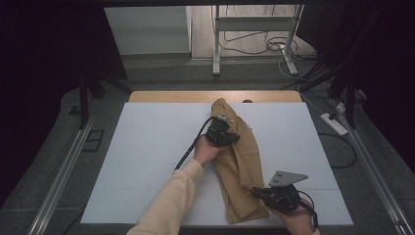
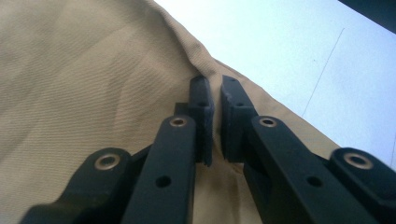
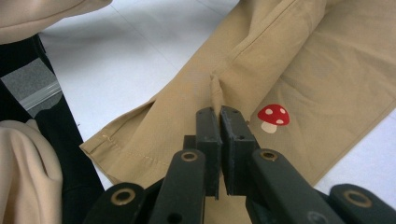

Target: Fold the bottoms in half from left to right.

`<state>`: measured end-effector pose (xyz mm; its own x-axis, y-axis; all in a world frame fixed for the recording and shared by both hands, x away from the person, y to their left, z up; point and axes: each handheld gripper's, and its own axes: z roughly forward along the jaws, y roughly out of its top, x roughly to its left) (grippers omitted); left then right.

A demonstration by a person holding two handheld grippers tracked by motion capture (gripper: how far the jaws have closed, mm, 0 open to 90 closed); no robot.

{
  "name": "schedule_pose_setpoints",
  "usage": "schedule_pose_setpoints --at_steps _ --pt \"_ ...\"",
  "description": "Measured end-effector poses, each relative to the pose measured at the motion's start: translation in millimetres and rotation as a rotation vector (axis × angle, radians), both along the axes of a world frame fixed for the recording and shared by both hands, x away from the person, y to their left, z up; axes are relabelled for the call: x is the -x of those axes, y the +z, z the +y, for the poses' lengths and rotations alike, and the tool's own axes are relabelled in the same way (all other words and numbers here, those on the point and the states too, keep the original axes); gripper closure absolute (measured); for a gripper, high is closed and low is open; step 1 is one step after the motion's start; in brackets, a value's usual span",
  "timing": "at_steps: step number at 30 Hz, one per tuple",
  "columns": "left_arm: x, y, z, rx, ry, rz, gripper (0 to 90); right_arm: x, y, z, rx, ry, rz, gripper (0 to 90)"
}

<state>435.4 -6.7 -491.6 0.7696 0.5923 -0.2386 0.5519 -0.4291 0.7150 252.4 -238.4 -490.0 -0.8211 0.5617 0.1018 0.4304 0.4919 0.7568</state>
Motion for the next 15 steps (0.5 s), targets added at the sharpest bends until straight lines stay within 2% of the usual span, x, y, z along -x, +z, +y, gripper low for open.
schedule_pose_setpoints --at_steps 12,14,15 --pt "-0.1 -2.1 -3.0 0.000 -0.005 0.003 82.3 -0.7 -1.0 -0.5 0.010 -0.002 0.004 86.2" --pt "0.0 -2.2 -3.1 0.006 -0.004 0.002 78.1 -0.7 -1.3 -0.2 0.015 0.001 0.004 85.7" --pt "-0.1 -2.2 -2.9 0.012 -0.007 0.004 73.3 -0.7 -1.5 0.1 0.016 0.002 0.003 85.1"
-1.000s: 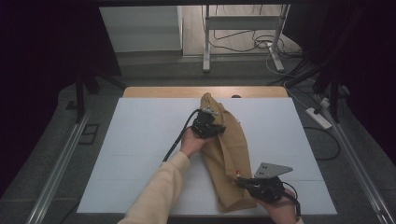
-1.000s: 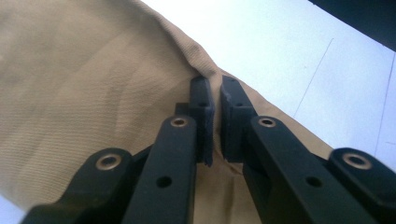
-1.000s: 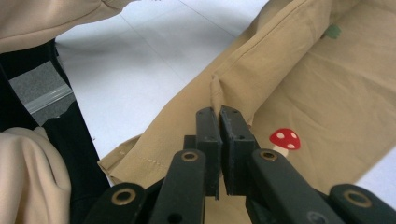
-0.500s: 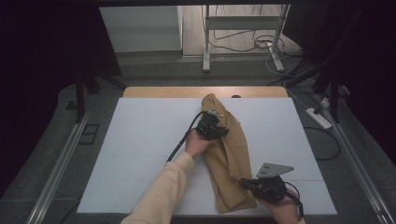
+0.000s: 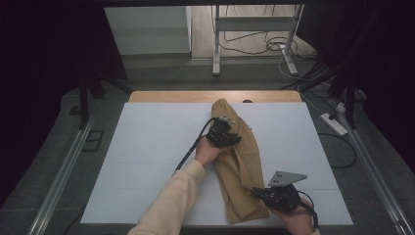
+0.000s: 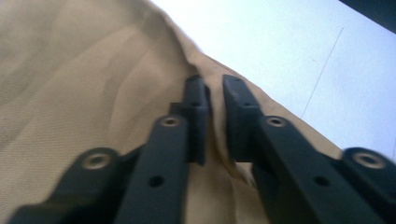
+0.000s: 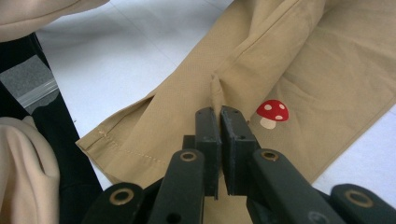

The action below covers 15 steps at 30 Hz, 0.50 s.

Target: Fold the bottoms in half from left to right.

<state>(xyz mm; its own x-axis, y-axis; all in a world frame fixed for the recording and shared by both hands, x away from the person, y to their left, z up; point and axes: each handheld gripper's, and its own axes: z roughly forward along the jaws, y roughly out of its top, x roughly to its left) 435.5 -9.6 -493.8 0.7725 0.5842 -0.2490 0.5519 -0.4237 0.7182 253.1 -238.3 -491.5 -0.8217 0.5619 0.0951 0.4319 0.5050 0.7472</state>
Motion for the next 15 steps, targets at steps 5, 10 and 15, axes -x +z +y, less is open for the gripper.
schedule_pose_setpoints --at_steps 5,10,15 --pt "2.1 2.2 3.2 0.016 0.007 -0.015 45.3 -0.8 0.0 -1.1 0.004 -0.028 -0.011 64.4" --pt "8.1 7.1 11.4 0.009 0.002 -0.035 38.1 -3.2 1.6 -4.5 -0.004 -0.092 -0.026 48.8" --pt "15.6 9.9 22.1 -0.001 -0.015 -0.049 37.0 -6.9 -1.3 -6.8 0.006 -0.108 -0.018 47.3"
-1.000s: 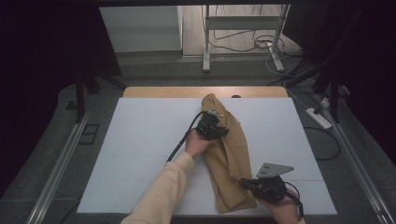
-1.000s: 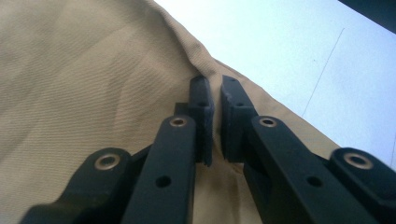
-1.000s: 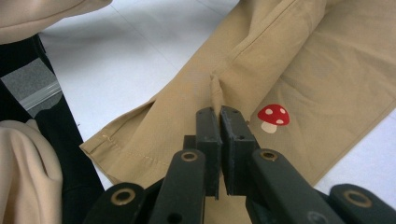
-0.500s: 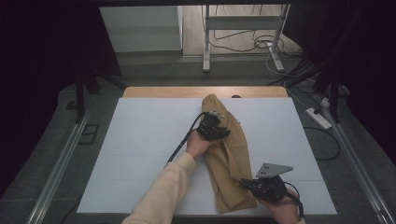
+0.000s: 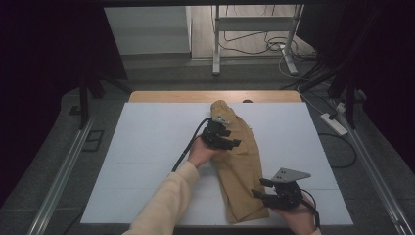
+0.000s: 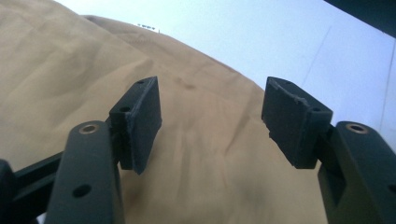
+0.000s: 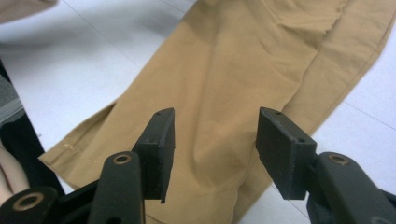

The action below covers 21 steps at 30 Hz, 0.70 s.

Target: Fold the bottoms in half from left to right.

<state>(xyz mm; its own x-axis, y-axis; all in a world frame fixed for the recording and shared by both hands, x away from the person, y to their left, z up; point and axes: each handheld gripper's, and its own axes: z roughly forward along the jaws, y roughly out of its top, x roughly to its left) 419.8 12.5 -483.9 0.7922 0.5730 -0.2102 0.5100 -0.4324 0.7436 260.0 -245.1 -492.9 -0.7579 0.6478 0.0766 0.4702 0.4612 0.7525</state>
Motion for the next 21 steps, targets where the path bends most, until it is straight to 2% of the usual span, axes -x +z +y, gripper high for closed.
schedule_pose_setpoints --at_steps 9,21 --pt "10.8 -3.1 13.2 0.003 -0.020 -0.001 35.1 -7.8 -3.5 -2.0 0.026 -0.012 0.014 46.2" --pt "33.6 -6.3 29.6 -0.003 -0.041 -0.009 35.1 -20.4 -2.6 -4.1 0.025 -0.035 0.018 45.0"
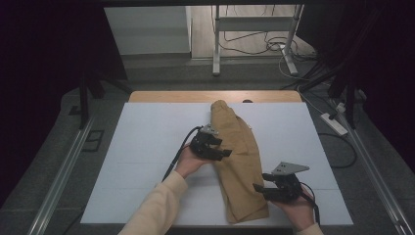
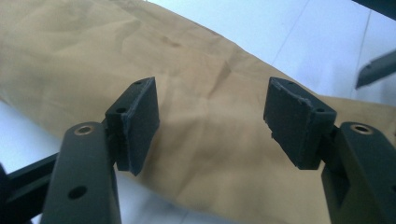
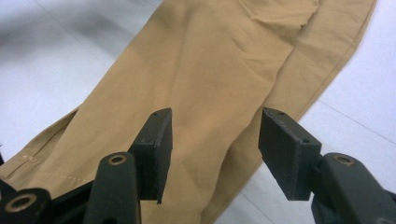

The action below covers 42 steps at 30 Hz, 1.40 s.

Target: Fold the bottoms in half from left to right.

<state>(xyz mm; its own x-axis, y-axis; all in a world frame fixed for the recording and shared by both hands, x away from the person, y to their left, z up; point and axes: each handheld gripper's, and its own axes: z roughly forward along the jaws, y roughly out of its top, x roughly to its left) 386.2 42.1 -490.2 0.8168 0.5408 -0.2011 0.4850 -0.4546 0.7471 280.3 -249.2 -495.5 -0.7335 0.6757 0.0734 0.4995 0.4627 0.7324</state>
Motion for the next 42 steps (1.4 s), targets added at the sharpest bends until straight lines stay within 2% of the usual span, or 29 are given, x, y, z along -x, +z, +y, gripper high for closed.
schedule_pose_setpoints --at_steps 11,24,33,39,42 --pt "13.3 -5.5 13.7 -0.004 0.003 -0.001 34.3 -10.7 -2.5 -2.8 0.018 -0.013 0.007 45.0" --pt "24.4 -14.8 31.3 -0.005 0.026 0.015 33.3 -34.9 -3.6 5.2 0.041 -0.032 0.000 44.4" --pt "28.5 -20.6 39.2 -0.012 0.031 0.024 33.0 -62.6 -3.5 16.6 0.055 -0.049 0.000 44.0" --pt "28.6 -20.3 42.1 0.000 0.038 0.026 32.9 -79.2 -5.9 24.4 0.068 -0.049 -0.003 44.0" --pt "29.2 -20.7 41.0 -0.005 0.034 0.025 32.8 -88.2 -8.5 29.4 0.088 -0.049 0.007 44.0"
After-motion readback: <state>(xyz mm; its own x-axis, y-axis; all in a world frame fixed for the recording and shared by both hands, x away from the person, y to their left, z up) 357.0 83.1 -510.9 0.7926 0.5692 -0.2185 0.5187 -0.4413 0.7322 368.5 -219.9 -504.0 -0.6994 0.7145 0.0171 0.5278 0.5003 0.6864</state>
